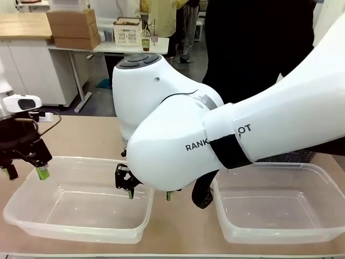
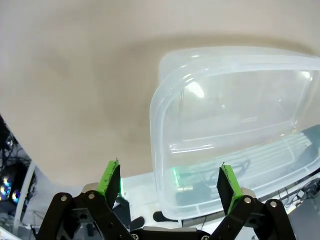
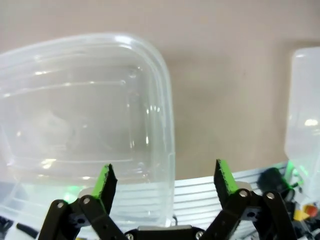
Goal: Sort the waste into each basket.
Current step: Pick up the Organizing box on the left side of the table and lift it.
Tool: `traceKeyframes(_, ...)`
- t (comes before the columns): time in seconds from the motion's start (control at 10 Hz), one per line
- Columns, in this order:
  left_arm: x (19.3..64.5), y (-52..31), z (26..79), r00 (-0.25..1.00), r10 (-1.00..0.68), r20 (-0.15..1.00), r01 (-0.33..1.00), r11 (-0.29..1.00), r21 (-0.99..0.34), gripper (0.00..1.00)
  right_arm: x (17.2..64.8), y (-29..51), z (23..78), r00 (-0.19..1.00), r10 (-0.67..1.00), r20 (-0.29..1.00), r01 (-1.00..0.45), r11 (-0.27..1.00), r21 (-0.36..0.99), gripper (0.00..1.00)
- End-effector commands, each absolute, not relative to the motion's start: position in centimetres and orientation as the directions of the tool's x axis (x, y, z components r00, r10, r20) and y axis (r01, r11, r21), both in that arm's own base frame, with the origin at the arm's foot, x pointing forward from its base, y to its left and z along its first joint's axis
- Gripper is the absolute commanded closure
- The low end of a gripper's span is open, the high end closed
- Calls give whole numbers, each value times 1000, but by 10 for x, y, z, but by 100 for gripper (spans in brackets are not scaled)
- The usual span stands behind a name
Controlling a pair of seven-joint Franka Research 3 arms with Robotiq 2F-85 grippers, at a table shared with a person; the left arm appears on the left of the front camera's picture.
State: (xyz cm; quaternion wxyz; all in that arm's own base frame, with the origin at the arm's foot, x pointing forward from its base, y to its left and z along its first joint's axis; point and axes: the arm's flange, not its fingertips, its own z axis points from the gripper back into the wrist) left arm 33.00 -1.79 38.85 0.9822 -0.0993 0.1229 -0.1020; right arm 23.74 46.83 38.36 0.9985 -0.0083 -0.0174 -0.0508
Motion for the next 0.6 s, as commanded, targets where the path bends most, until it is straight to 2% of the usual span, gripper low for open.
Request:
traceKeyframes(0.0,328,-17,402,958,-223,-181,182,959,-216,0,235,461,390,993,-105,50,105,994,-10,0)
traceKeyframes(0.3,330,-27,385,943,-239,-232,196,962,-192,0,235,461,390,993,-105,50,105,994,-10,0)
traceKeyframes(0.4,333,-30,363,929,-232,-288,185,966,-183,0,238,468,387,994,-101,40,101,995,-9,0)
traceKeyframes(0.5,330,-29,355,936,-223,-274,175,967,-187,0,239,472,383,997,-77,27,78,996,-34,0)
